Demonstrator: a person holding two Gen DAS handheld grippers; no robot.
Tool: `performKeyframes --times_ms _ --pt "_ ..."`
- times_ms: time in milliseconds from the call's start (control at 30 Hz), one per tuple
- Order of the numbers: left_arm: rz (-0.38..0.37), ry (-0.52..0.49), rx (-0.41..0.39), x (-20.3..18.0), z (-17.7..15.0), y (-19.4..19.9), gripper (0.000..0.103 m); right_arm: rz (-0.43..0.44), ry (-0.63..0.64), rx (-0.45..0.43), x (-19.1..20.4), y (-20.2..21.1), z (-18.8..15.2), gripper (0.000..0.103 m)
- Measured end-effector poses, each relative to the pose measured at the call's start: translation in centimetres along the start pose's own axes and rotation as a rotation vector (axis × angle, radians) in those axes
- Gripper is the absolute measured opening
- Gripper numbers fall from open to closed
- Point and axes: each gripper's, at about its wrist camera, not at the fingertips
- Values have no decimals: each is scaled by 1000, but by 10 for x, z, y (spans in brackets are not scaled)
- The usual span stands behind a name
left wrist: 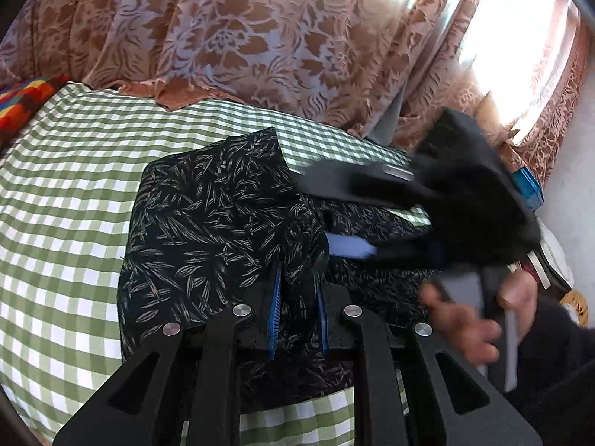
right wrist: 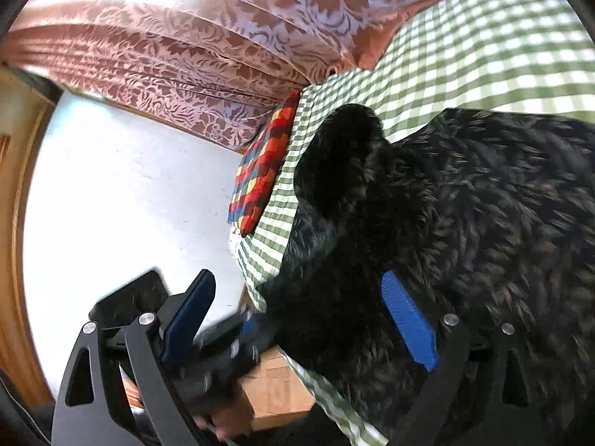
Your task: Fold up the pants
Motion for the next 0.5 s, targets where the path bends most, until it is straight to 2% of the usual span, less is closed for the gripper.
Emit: performKeyframes --times_ms 33,100,167,233,267,333,367,400,467,500 --pt "1 -7 1 -1 -3 0 15 -7 -6 11 -1 -6 4 91" --pt "6 -22 3 -3 -4 0 15 -55 -7 26 -2 -19 13 81" --pt "14 -26 4 -3 -4 -1 15 -113 15 42 -2 -32 20 42" --pt "9 -34 7 -2 -3 3 15 -184 68 45 4 -39 24 15" --pt "-19 -29 8 0 -2 7 17 -198 96 41 8 -39 24 13" --pt "-143 40 -18 16 3 29 27 -212 178 21 25 -32 23 12" --pt "-175 73 -40 25 6 39 31 -208 204 15 33 -29 23 12" --pt "-202 127 -90 40 11 57 32 -203 224 9 39 -26 24 12" --pt "-198 217 -165 67 16 81 32 -195 274 -6 56 -17 26 12" --pt "-170 274 -198 85 17 91 32 -191 294 -10 63 -13 27 12"
Point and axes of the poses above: each gripper's, at about its wrist camera, not at the fingertips, and y roughly against the way its jaws point, x to its left, z to its top, and after that the axes turned 1 degree about -z, right-handed
